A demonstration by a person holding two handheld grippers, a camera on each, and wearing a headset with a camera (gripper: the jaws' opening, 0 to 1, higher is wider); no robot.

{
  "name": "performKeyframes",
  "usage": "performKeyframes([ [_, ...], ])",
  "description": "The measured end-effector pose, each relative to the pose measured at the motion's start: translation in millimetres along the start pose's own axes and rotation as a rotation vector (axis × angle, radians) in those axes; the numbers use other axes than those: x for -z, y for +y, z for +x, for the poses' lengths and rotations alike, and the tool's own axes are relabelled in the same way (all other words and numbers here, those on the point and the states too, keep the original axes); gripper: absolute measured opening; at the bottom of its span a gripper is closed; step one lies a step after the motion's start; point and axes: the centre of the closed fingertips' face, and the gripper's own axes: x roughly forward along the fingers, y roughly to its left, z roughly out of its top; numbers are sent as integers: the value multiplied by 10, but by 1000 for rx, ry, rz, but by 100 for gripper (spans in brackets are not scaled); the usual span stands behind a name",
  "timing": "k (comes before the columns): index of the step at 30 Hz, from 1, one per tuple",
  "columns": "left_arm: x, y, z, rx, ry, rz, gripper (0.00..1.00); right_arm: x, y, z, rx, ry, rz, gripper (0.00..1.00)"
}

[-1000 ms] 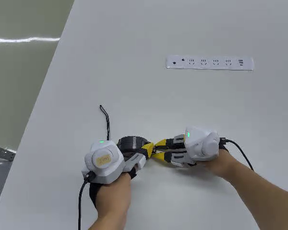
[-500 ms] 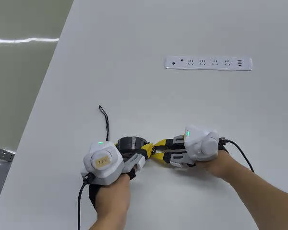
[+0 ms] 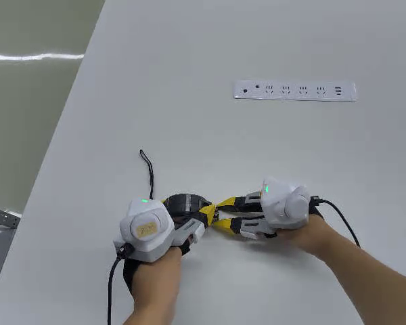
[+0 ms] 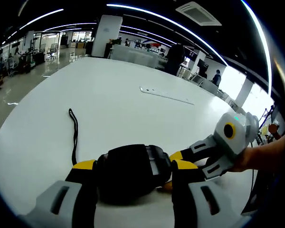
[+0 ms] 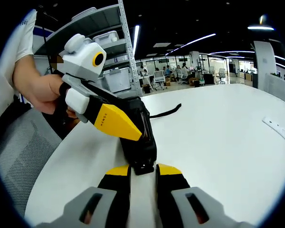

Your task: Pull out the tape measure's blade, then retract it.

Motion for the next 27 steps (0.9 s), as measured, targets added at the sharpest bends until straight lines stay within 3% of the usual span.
performKeyframes([
  [2, 28, -23, 3, 8, 14, 45, 61, 2, 9, -7, 0, -2, 2, 22],
  [6, 70, -30, 12, 11, 23, 46, 65, -3, 16, -11, 1, -7, 10, 27],
  [20, 34, -57, -17, 27, 6, 81, 68, 16, 41, -36, 9, -2, 18, 28],
  [27, 5, -90, -23, 67, 1, 149, 70, 47, 66, -113, 50, -4, 44, 32],
])
